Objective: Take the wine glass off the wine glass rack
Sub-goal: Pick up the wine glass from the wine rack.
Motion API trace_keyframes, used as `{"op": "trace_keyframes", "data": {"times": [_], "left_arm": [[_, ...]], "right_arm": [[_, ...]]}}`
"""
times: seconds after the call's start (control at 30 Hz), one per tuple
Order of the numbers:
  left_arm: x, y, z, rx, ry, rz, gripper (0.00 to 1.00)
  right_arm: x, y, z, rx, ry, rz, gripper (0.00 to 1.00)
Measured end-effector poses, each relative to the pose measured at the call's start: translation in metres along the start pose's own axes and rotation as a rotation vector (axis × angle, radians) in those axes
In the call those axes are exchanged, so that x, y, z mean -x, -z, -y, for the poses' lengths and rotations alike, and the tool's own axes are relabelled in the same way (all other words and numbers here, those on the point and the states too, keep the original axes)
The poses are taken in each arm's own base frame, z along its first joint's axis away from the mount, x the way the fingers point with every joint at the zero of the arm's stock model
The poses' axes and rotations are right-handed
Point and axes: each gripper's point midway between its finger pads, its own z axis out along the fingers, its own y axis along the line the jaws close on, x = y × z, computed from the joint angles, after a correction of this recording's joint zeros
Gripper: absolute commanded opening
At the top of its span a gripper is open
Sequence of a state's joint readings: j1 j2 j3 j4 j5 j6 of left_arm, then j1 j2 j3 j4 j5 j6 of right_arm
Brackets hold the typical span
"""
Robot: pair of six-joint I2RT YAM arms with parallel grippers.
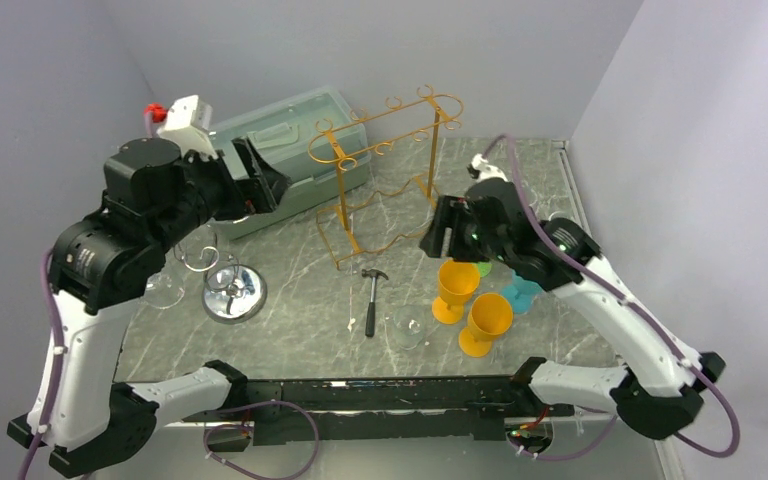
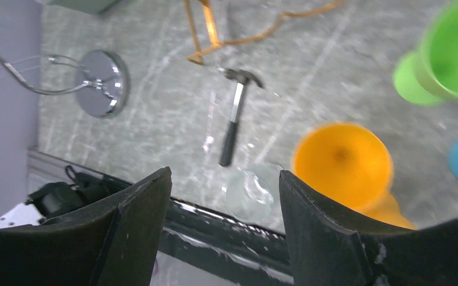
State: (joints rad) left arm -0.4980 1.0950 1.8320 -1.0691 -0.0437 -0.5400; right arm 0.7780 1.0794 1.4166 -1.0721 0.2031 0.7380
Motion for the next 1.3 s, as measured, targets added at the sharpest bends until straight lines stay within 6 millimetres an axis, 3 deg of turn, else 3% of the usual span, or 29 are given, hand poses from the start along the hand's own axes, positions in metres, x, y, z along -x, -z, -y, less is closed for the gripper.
{"op": "trace_keyframes", "data": {"times": [0.13,0.3,0.4,0.53,0.6,0.7,0.9,1.3], "left_arm": [[0.028,0.016,-0.025,0.159,-0.033,0.102,0.99],[0.055,0.027,-0.073,0.454,-0.096,0.206,0.99],[0.066,0.022,-0.108,0.637,-0.127,0.218,1.00],[0.082,0.019,-0.186,0.919,-0.075,0.191,0.99],[0.082,0.012,-0.212,0.974,-0.046,0.155,0.99],[0.083,0.008,-0.235,0.997,-0.008,0.124,0.99],[0.103,0.016,-0.261,0.981,0.077,0.152,0.99],[0.097,0.008,-0.275,0.861,0.165,0.108,0.98]], "right_arm": [[0.021,-0.029,-0.040,0.099,0.035,0.016,0.73],[0.037,-0.043,-0.076,0.222,0.067,0.035,0.75],[0.040,-0.043,-0.087,0.273,0.085,0.041,0.75],[0.042,-0.040,-0.096,0.326,0.100,0.043,0.76],[0.042,-0.039,-0.100,0.348,0.104,0.045,0.76],[0.036,-0.040,-0.100,0.369,0.109,0.037,0.76],[0.027,-0.043,-0.095,0.373,0.131,0.020,0.77],[0.011,-0.056,-0.088,0.376,0.177,-0.009,0.79]]}}
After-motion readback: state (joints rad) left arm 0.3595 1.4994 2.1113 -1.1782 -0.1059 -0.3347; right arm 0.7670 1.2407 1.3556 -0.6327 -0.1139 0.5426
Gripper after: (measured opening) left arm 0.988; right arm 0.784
